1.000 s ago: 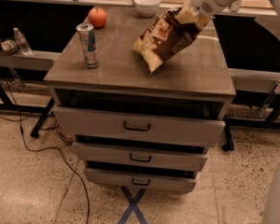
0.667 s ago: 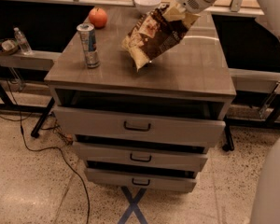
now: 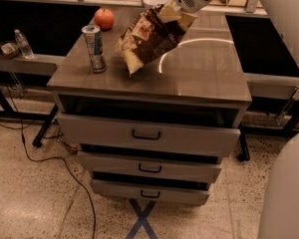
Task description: Move brown chip bag near redbull can
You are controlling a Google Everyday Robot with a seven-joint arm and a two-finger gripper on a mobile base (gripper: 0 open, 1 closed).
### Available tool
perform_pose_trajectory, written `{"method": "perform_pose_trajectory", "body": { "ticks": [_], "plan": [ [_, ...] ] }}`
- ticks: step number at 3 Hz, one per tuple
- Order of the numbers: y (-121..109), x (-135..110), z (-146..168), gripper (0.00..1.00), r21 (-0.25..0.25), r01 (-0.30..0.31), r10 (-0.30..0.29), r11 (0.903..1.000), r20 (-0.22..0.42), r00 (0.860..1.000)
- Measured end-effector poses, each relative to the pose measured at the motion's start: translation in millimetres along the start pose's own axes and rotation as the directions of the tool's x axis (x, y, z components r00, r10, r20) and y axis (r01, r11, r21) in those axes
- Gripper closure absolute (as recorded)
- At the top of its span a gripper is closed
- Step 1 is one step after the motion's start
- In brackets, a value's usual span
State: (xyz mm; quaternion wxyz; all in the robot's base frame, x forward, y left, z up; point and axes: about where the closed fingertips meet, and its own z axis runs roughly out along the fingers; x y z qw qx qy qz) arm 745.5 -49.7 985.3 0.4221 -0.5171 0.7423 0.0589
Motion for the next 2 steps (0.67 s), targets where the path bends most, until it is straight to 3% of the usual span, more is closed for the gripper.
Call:
{"method": "perform_pose_trajectory", "body": {
  "ticks": [1,2],
  "plan": [
    [11.2,-7.2,6.4,0.74,-0.024,-0.006,0.006,0.9997,0.004,1.000],
    [19.3,-12.3,15.7,0.43,-0.046,-0.009,0.010,0.9989,0.011,1.000]
  ]
}}
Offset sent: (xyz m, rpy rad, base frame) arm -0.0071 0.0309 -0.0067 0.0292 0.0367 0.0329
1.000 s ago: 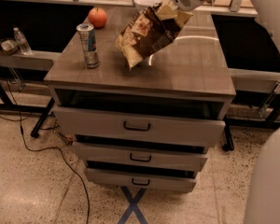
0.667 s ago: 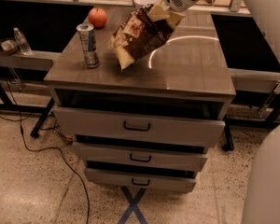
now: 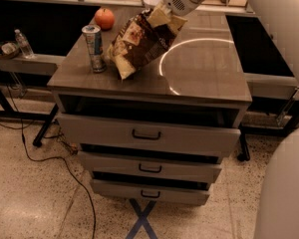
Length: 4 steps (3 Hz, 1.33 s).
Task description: Move brown chip bag near redbull can
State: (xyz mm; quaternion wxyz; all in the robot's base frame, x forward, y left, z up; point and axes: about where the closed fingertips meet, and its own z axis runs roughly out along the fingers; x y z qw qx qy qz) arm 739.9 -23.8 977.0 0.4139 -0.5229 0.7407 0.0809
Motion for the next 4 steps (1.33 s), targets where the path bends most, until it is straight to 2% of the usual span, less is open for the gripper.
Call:
{"method": "perform_pose_trajectory", "body": {
  "ticks": [2,3,4],
  "plan": [
    [2,3,7,0.00,-0.020,0.016,-0.016,0.9997,0.020,1.000],
    [-52,35,-21,0.00,0.085,0.003,-0.005,0.9963,0.026,1.000],
    [-119,74,-82,0.00,0.235,-0.084,0.070,0.9684,0.068,0.995]
  ]
}}
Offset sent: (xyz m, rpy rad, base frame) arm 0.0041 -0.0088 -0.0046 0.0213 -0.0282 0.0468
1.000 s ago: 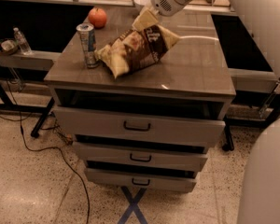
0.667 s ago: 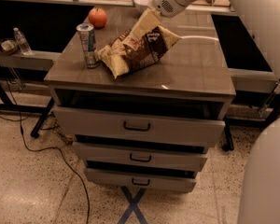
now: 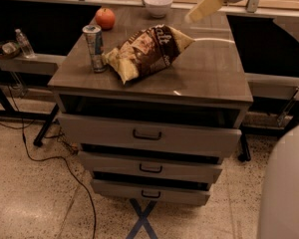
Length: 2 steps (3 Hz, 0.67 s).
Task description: Move brown chip bag near redbull can
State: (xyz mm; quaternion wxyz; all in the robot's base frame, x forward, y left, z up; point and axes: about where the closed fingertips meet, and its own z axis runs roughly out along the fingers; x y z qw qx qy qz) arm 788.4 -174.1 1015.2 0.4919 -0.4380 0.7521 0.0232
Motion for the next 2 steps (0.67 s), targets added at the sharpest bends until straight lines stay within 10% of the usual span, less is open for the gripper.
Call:
{"method": "perform_pose_trajectory", "body": {
  "ticks": [1,2],
  "plan": [
    [-71.0,28.6,-77.9,0.00,0.191,-0.084,0.076,0.9780,0.050,0.996],
    [-71.0,28.6,-77.9,0.00,0.191,-0.084,0.076,0.9780,0.050,0.996]
  ]
}}
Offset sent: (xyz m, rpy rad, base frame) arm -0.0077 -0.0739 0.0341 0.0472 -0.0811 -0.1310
